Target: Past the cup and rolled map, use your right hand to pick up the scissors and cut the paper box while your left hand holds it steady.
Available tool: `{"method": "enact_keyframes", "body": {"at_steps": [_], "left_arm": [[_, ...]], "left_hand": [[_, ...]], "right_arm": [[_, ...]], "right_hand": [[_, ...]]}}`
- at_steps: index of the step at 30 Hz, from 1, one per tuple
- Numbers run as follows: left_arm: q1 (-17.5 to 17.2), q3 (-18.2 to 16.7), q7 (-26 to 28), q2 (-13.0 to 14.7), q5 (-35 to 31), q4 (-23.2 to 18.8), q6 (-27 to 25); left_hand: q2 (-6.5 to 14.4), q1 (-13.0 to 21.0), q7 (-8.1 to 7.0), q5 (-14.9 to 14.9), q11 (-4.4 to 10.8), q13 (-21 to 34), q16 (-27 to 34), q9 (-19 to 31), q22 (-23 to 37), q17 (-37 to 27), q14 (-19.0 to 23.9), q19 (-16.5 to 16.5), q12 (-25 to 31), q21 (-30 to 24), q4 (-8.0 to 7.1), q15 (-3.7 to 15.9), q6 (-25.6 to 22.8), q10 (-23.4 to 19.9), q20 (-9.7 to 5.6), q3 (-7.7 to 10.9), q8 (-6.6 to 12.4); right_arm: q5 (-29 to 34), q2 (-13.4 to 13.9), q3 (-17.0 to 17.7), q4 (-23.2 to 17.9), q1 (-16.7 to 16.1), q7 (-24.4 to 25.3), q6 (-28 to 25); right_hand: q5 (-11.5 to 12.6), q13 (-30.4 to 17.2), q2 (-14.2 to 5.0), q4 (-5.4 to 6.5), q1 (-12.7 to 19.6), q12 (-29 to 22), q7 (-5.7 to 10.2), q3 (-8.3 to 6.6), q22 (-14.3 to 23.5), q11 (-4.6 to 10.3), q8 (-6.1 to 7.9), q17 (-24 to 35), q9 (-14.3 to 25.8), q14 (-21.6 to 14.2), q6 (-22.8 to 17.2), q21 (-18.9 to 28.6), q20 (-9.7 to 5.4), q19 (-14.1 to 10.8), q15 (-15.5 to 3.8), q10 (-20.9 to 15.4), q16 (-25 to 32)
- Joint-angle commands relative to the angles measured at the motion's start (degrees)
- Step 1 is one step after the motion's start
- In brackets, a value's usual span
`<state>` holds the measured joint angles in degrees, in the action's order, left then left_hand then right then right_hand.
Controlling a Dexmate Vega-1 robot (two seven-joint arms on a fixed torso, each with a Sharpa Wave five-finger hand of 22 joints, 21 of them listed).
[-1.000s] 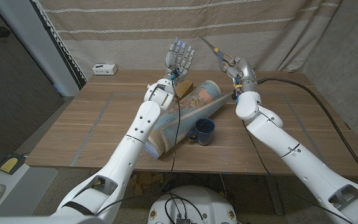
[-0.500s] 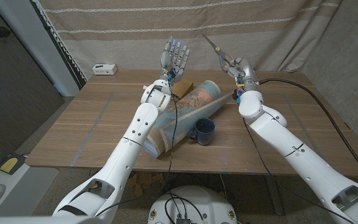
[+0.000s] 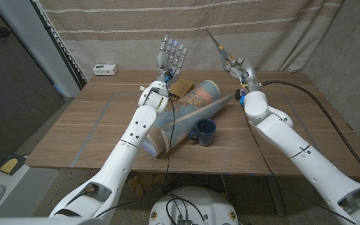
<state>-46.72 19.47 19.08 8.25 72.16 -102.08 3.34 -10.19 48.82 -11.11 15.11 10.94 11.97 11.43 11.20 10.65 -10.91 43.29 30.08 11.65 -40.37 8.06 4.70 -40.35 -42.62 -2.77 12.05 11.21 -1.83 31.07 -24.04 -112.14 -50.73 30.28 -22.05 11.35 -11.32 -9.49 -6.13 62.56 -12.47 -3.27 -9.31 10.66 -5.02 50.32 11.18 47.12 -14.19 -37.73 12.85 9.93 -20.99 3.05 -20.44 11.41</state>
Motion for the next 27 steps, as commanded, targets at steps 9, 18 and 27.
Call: {"method": "enact_keyframes", "body": {"at_steps": [9,18,27], "left_arm": [[-1.5,-0.5,-2.8,1.9,-1.9,-0.5,2.0],[-2.9,-0.7,-2.0,2.2,-2.7,-2.4,3.3],[-4.0,-1.0,-0.8,3.0,-5.1,-3.7,5.1]], "left_hand": [[0.2,-1.0,0.27,0.7,-0.52,0.1,-0.4,0.1,0.0,0.1,-1.4,-0.3,-0.3,0.8,-0.14,8.04,1.2,0.9,-7.83,-0.67,-0.31],[0.5,-1.5,0.17,1.2,-0.48,0.1,-0.6,0.2,0.1,0.1,-2.7,-1.4,-0.4,1.5,-0.19,8.03,2.6,1.6,-7.46,-1.06,-0.49],[0.8,-1.9,0.02,1.5,-0.55,0.1,-0.8,0.2,0.2,0.1,-4.1,-2.5,-0.5,2.1,-0.30,7.94,3.6,2.4,-6.92,-1.36,-0.54]], "right_arm": [[-12.9,0.8,3.3,0.5,-1.6,-3.1,7.2],[-15.5,2.0,4.4,-0.3,-2.7,-3.5,8.3],[-19.9,2.4,5.6,-1.4,-3.7,-4.3,8.1]], "right_hand": [[0.3,-0.3,-0.23,0.33,-0.7,0.2,0.48,-0.20,0.2,0.19,0.97,0.2,0.3,0.6,0.3,-0.2,0.25,0.1,0.00,0.7,-0.4],[0.3,-0.3,-0.24,0.40,-0.9,0.2,0.47,-0.26,0.2,0.05,1.23,0.2,0.3,0.8,0.6,-0.4,0.43,0.4,0.20,0.7,-0.4],[0.2,-0.3,-0.22,0.40,-1.0,0.2,0.31,-0.30,0.2,-0.09,1.41,0.2,0.2,0.8,0.5,-0.4,0.46,0.4,0.24,0.6,-0.3]]}}
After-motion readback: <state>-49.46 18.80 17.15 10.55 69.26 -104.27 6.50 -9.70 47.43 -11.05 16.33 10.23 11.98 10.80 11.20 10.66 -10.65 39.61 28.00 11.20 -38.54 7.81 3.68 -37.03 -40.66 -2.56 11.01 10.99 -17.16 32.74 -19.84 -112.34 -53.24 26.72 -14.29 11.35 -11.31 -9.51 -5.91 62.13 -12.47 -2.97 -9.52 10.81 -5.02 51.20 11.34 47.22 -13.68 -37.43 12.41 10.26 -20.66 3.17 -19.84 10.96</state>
